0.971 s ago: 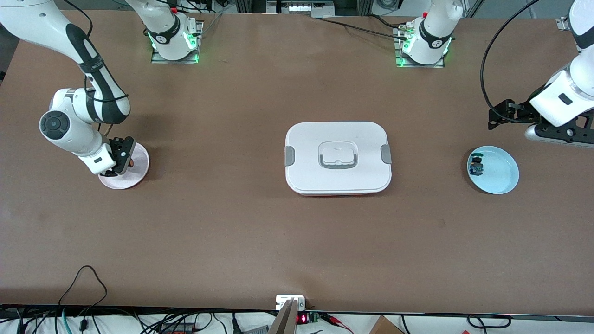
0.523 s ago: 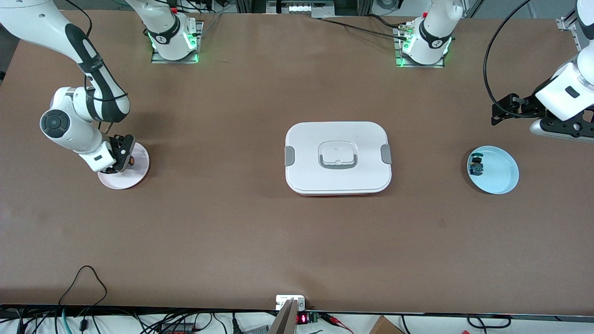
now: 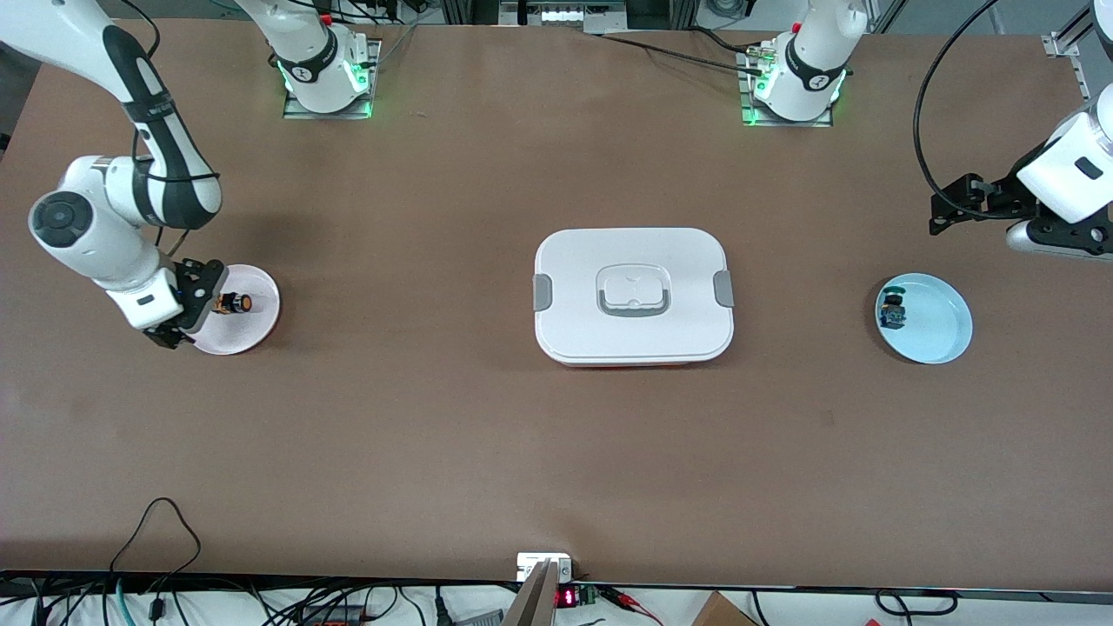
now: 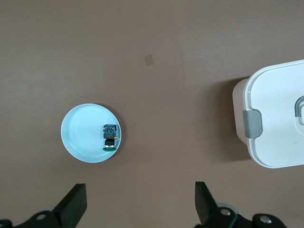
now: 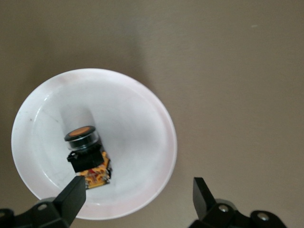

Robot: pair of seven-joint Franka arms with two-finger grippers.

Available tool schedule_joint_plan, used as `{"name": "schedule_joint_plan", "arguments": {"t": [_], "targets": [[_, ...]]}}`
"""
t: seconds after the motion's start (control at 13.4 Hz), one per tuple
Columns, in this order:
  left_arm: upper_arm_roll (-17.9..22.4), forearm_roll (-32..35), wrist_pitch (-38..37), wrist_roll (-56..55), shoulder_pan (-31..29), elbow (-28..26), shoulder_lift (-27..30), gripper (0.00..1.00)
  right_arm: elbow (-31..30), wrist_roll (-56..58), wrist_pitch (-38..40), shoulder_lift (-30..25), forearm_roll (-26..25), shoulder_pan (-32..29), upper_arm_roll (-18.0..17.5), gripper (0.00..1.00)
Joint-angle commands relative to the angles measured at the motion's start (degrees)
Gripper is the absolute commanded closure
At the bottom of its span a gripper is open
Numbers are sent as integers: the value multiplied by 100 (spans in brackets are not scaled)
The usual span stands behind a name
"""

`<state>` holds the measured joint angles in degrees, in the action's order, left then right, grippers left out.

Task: Transfer orange switch to right arm and place
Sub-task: 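Lower the switch onto the white dish and open the right gripper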

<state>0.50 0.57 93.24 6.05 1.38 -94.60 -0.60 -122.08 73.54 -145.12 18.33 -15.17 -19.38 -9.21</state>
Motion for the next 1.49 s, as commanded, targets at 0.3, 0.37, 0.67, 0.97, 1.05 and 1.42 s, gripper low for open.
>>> {"name": "schedule_joint_plan", "arguments": {"t": [0.3, 0.37, 0.67, 0.97, 1.05, 1.42], "targets": [[-32, 75, -131, 19, -15, 161, -80, 0, 1107, -146, 1705, -190, 1542, 118, -134, 0], [-32, 75, -131, 19, -15, 161, -72, 0, 1203, -373, 1810, -190, 1639, 119, -125, 0], [-32, 75, -131, 19, -15, 161, -80, 0, 1590, -1837, 2836, -391, 1658, 163, -142, 0], [-41, 66, -148, 10, -15, 161, -80, 0, 2160, -4103, 4242, -682, 1667, 496, -143, 0], [-41, 75, -148, 10, -6, 161, -80, 0, 2415, -4589, 4594, -682, 1666, 566, -143, 0], [-41, 49, -140, 10, -15, 161, -80, 0, 3540, -7173, 6467, -691, 1649, 1409, -125, 0]]}}
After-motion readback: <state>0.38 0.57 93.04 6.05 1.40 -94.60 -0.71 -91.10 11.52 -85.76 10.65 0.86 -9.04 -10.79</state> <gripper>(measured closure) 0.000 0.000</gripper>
